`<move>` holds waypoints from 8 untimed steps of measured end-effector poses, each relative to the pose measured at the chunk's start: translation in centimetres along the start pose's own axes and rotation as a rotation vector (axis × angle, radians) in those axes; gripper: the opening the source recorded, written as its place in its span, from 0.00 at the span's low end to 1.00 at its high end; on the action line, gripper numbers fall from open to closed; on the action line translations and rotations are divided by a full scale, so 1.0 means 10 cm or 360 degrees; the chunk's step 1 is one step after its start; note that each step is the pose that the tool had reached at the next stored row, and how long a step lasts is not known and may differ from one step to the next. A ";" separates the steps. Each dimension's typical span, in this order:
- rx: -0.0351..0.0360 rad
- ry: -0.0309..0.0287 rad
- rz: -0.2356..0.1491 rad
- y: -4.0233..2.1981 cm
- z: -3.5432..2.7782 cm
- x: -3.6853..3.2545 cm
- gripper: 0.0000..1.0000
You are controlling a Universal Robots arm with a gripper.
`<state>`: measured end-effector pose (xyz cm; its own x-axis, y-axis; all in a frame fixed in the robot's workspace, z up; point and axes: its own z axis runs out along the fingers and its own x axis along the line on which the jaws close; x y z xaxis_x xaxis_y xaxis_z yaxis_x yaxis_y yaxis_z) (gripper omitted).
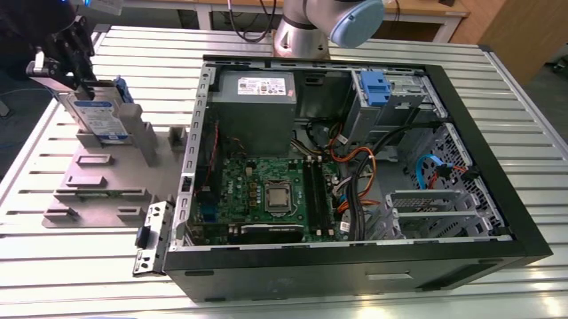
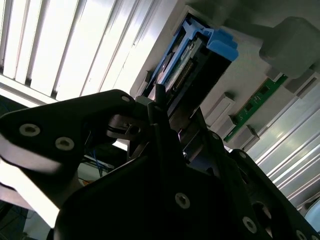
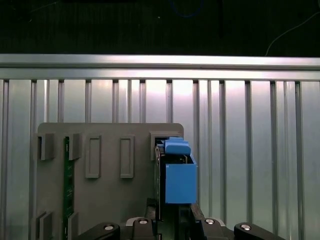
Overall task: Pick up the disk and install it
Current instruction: 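Pick up the disk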
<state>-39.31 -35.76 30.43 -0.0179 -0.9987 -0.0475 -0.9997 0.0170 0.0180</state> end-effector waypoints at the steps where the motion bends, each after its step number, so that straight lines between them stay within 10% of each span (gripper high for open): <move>1: 0.0000 -0.00001 0.0000 0.000 0.000 0.000 0.35; 8: 0.0000 -0.00001 0.0000 0.000 0.002 0.000 0.42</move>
<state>-39.31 -35.76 30.41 -0.0179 -0.9987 -0.0475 -0.9997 0.0171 0.0180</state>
